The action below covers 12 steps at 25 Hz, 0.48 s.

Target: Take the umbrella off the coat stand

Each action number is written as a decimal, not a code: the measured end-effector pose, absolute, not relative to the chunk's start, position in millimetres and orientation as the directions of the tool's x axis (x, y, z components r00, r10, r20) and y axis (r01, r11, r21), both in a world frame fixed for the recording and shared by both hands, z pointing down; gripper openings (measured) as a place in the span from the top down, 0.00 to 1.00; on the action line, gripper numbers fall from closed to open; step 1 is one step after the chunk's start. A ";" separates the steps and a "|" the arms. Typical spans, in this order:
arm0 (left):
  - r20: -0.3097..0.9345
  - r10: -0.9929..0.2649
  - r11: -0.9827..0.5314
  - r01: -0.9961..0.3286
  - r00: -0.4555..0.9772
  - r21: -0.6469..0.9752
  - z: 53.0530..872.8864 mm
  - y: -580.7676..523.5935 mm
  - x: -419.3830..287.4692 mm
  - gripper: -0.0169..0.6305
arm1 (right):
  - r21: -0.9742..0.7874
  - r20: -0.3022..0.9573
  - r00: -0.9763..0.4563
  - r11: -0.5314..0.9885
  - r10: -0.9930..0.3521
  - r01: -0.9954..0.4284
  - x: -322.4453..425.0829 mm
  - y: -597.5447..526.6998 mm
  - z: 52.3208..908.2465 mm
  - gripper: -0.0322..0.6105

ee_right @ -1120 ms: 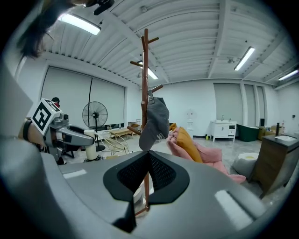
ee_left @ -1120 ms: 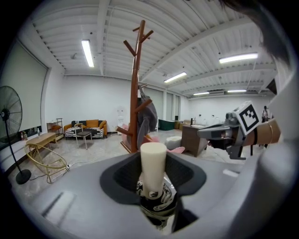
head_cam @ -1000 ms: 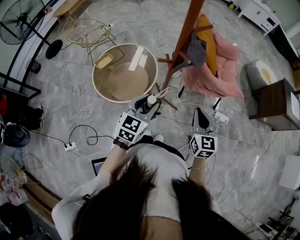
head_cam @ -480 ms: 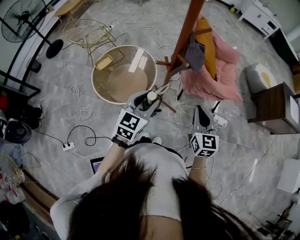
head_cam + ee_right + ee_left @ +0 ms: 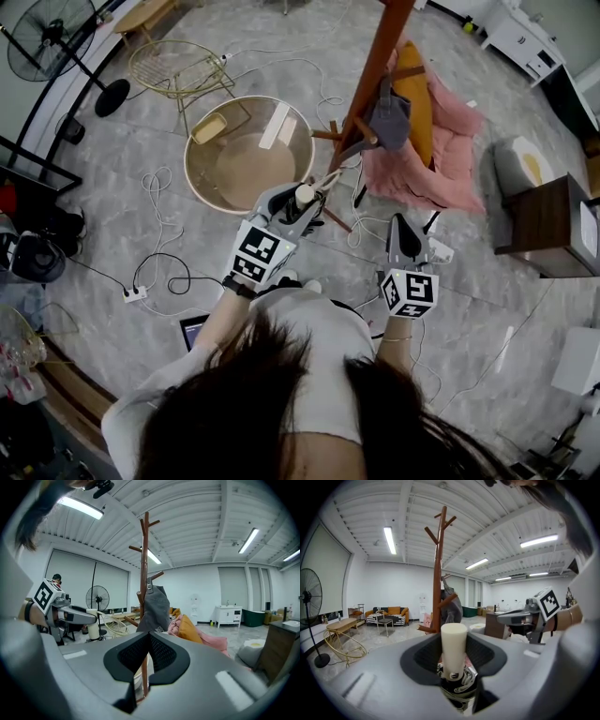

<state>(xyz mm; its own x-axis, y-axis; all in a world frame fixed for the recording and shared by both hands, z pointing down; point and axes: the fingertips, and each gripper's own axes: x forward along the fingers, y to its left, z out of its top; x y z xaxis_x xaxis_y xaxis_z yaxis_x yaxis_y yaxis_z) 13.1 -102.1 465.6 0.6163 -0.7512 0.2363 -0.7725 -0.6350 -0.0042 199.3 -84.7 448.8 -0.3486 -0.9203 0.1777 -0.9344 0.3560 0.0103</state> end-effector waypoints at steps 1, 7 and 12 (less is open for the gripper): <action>0.235 -0.751 -0.635 -0.772 0.617 -0.005 465.0 -103.2 13.3 0.66 | 0.010 0.176 -0.348 0.355 -0.921 -0.935 199.6 -85.7 448.2 0.95; 0.259 -0.740 -0.645 -0.765 0.621 -0.007 466.4 -107.2 14.6 0.66 | 0.003 0.170 -0.342 0.347 -0.924 -0.938 200.5 -92.1 446.7 0.95; 0.262 -0.734 -0.651 -0.759 0.627 -0.009 465.1 -110.9 15.7 0.66 | -0.009 0.188 -0.347 0.351 -0.919 -0.936 198.0 -96.3 449.3 0.95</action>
